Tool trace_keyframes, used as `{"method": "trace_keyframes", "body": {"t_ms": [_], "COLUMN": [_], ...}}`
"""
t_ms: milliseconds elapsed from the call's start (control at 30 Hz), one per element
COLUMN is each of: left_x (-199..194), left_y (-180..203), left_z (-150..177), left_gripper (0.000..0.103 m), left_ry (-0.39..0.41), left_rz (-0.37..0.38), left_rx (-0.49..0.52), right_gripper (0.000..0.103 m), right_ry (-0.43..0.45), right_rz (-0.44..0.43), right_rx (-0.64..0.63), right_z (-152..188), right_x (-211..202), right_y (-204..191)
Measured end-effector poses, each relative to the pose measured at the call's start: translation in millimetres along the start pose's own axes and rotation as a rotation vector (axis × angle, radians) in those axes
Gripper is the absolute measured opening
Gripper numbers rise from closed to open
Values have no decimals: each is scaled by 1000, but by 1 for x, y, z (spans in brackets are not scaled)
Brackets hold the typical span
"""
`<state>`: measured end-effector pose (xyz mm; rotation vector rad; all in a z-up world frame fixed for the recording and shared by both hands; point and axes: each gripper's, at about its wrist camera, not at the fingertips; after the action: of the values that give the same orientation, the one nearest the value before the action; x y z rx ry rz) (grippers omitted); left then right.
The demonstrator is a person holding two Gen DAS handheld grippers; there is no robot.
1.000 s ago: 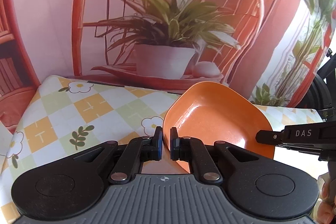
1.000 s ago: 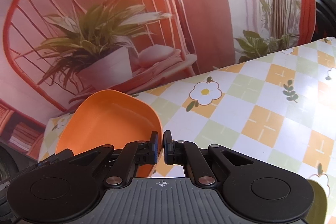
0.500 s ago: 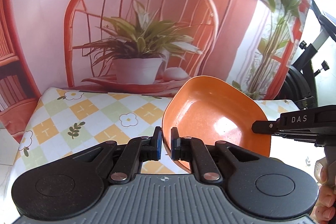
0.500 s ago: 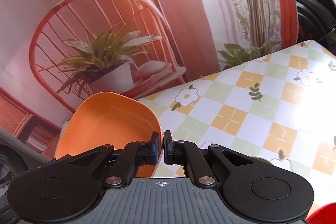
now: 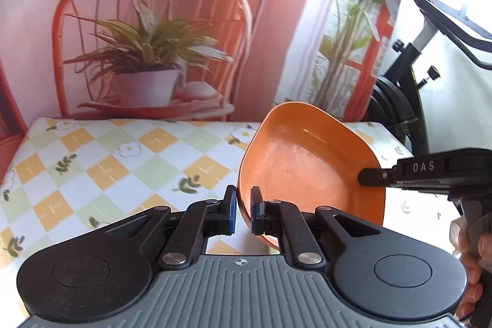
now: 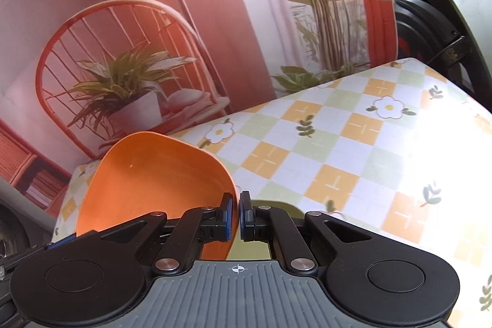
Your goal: Organize plates and bowls
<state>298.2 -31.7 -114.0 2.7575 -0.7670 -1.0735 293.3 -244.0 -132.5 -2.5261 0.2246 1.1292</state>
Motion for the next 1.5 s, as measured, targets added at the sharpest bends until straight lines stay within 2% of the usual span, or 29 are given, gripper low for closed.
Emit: {"method": "trace_keyframes", "body": {"t_ms": [100,400,933,1500], "left_x": [5,25,58,65], "left_y": [11,26,30,26], "left_z": [12,34,46,47], "left_gripper": [11,14,16,16], "left_ry": [-30,-110,-202,-219], "left_rz": [26,67,46,6], "left_rx": [8,3,-19,8], "right_gripper": [4,5,7,5], "right_ry": [19,2,-79,-131], "right_rz": [19,33,48,41], "right_rx": [-32,-89,-145,-144], "right_z": [3,1,-1,8], "right_x": [-3,8,53,70], "right_y": [11,33,38,38]}}
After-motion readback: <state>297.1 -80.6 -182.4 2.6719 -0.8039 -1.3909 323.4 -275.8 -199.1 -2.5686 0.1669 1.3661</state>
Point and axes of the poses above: each gripper's, at about its wrist camera, not at the fingertips, and x roughly the way its jaws point, y to its right, z to its underside, and after that the axes turned 9 degrees about z, right-handed
